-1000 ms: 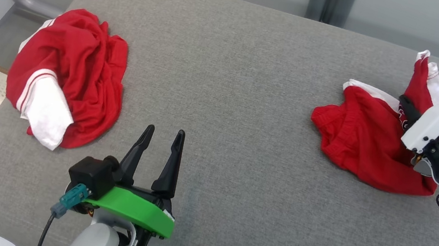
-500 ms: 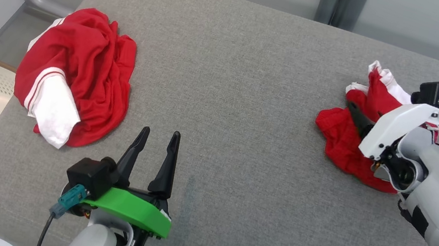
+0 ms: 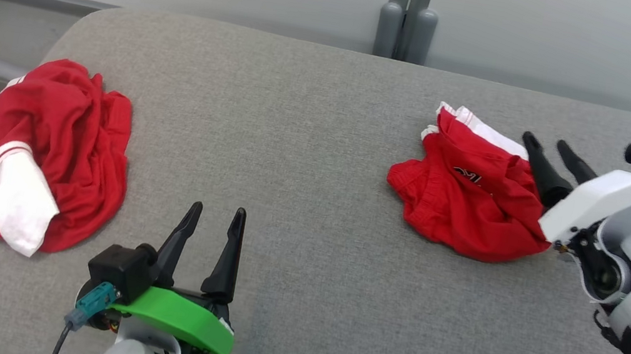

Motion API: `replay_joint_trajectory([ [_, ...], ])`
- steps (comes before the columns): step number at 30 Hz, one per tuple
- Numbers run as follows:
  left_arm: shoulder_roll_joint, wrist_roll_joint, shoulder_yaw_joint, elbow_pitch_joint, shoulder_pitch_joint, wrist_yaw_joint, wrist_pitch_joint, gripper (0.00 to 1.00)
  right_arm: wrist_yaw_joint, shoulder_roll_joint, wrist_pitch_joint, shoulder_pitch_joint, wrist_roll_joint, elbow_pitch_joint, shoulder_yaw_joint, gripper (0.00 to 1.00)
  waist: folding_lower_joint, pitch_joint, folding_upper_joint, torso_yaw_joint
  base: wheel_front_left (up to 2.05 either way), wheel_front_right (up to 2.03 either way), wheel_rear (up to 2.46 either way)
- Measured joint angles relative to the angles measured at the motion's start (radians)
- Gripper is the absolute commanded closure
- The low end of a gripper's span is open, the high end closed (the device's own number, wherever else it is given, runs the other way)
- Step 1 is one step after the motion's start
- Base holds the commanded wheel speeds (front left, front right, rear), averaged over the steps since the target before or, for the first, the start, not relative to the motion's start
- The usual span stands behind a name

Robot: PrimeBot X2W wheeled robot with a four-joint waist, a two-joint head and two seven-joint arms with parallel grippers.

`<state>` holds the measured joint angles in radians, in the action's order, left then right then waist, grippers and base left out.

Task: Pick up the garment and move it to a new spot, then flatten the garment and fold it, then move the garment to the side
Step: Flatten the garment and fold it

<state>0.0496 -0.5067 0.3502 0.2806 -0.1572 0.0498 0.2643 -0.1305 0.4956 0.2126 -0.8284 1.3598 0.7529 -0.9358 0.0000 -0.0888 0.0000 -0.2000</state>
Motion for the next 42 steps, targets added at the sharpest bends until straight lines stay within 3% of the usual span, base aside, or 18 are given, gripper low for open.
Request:
replay_joint_trajectory([
  [5, 0.000, 0.000, 0.005, -0.009, 0.003, 0.000, 0.000, 0.00, 0.000, 0.073, 0.041, 0.027, -0.001, 0.048, 0.049, 0.00, 0.0000, 0.013, 0.0000, 0.040, 0.00, 0.00, 0.00],
  [11, 0.000, 0.007, 0.010, -0.013, -0.001, 0.003, 0.000, 0.00, 0.000, 0.084, 0.049, 0.023, -0.063, 0.163, 0.103, 0.00, 0.0000, -0.013, 0.0000, 0.040, 0.00, 0.00, 0.00],
  [12, 0.000, 0.007, 0.011, -0.015, -0.006, 0.003, 0.000, 0.00, 0.000, 0.083, 0.049, 0.018, -0.079, 0.180, 0.110, 0.33, 0.0000, -0.019, 0.0000, 0.036, 0.00, 0.00, 0.00],
  [13, 0.000, 0.007, 0.012, -0.016, -0.010, 0.003, 0.000, 0.00, 0.000, 0.080, 0.049, 0.015, -0.087, 0.194, 0.116, 0.75, 0.0000, -0.025, 0.0000, 0.031, 0.00, 0.00, 0.00],
  [14, 0.000, 0.007, 0.013, -0.018, -0.015, 0.003, 0.000, 0.00, 0.000, 0.077, 0.049, 0.012, -0.091, 0.210, 0.122, 1.00, 0.0000, -0.033, 0.0000, 0.024, 0.00, 0.00, 0.00],
  [18, 0.000, 0.007, 0.014, -0.019, -0.021, 0.002, 0.000, 0.00, 0.000, 0.052, 0.036, -0.008, -0.083, 0.257, 0.126, 1.00, 0.0000, -0.062, 0.0000, -0.006, 0.00, 0.00, 0.00],
  [29, 0.000, 0.000, 0.022, -0.035, -0.048, -0.006, 0.000, 0.00, 0.000, 0.017, -0.163, -0.060, 0.017, 0.288, 0.133, 1.00, 0.0000, -0.137, 0.0000, -0.087, 0.00, 0.00, 0.00],
  [35, 0.000, -0.004, 0.019, -0.029, -0.047, -0.014, 0.000, 0.00, 0.000, 0.002, -0.240, -0.013, 0.077, 0.204, 0.123, 1.00, 0.0000, -0.142, 0.0000, -0.114, 0.00, 0.00, 0.00],
  [42, 0.000, -0.007, 0.022, -0.018, -0.042, -0.013, 0.000, 0.00, 0.000, -0.066, -0.260, 0.061, 0.124, 0.050, 0.098, 1.00, 0.0000, -0.106, 0.0000, -0.084, 0.00, 0.00, 0.00],
])
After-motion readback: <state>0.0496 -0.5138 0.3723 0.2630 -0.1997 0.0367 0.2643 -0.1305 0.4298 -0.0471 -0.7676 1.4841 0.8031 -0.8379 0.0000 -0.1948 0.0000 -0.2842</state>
